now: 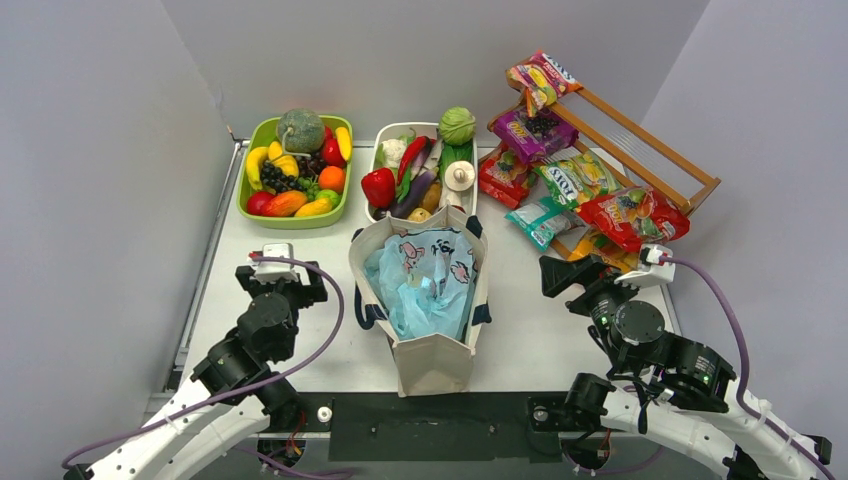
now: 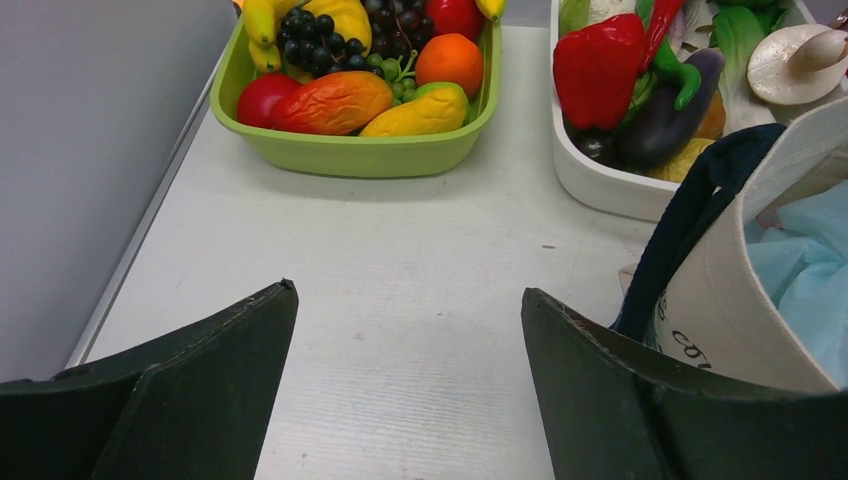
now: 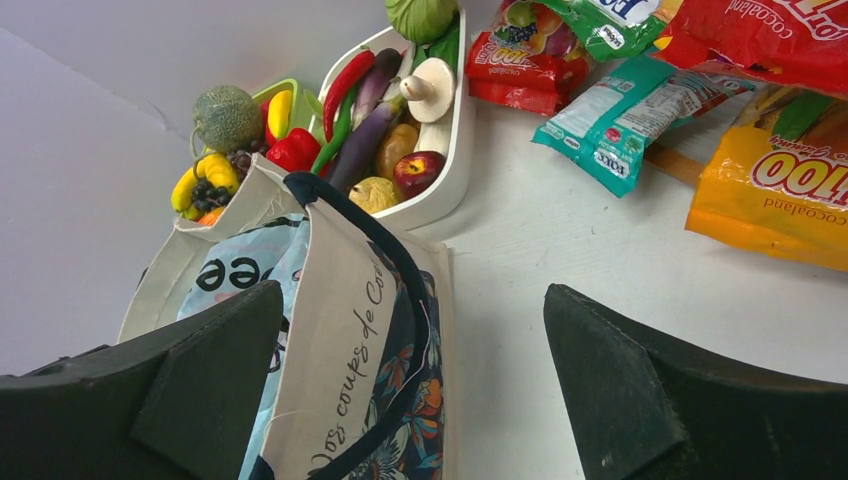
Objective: Place the food into the grocery bag and tie it
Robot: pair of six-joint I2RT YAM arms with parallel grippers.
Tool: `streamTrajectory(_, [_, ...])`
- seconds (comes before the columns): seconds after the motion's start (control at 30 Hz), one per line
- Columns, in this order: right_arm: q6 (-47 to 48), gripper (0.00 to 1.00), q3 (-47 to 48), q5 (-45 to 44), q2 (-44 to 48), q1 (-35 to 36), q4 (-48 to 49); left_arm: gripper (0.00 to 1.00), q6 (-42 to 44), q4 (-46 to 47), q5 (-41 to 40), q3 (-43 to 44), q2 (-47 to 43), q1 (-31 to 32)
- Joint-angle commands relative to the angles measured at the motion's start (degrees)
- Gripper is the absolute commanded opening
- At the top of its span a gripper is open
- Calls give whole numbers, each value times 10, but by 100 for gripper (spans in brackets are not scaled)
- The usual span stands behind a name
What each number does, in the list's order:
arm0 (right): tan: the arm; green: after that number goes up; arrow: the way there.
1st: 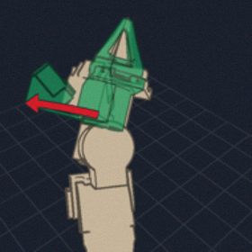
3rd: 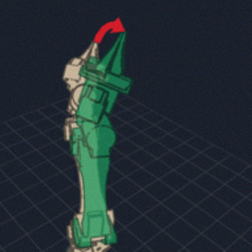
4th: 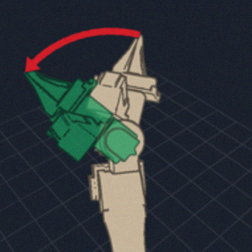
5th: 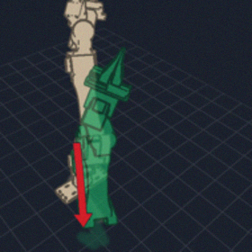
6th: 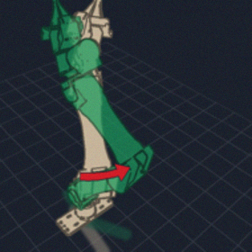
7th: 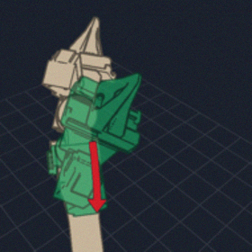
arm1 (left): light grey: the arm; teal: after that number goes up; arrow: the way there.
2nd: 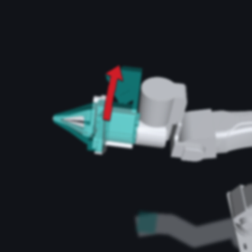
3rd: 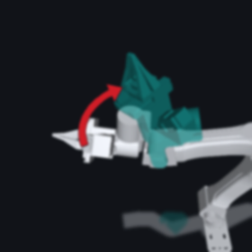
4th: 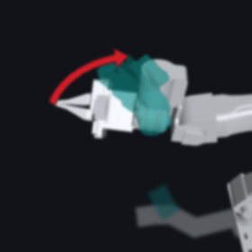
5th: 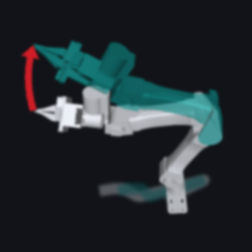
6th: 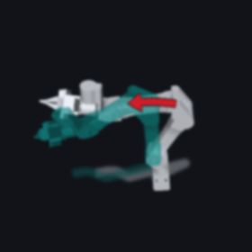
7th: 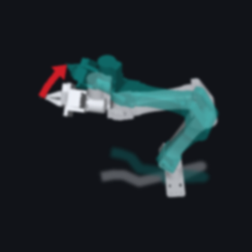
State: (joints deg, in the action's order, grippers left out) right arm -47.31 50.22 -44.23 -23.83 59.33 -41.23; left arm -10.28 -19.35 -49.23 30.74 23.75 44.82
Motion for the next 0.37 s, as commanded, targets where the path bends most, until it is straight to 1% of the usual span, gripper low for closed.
streamTrajectory(0.0, [2,100,3,-21,-9,3,2,81,10,35,3,-2,-1,-7])
streamTrajectory(0.33, [1,100,10,-30,-10,2,2,80,10,42,20,-3,7,-9])
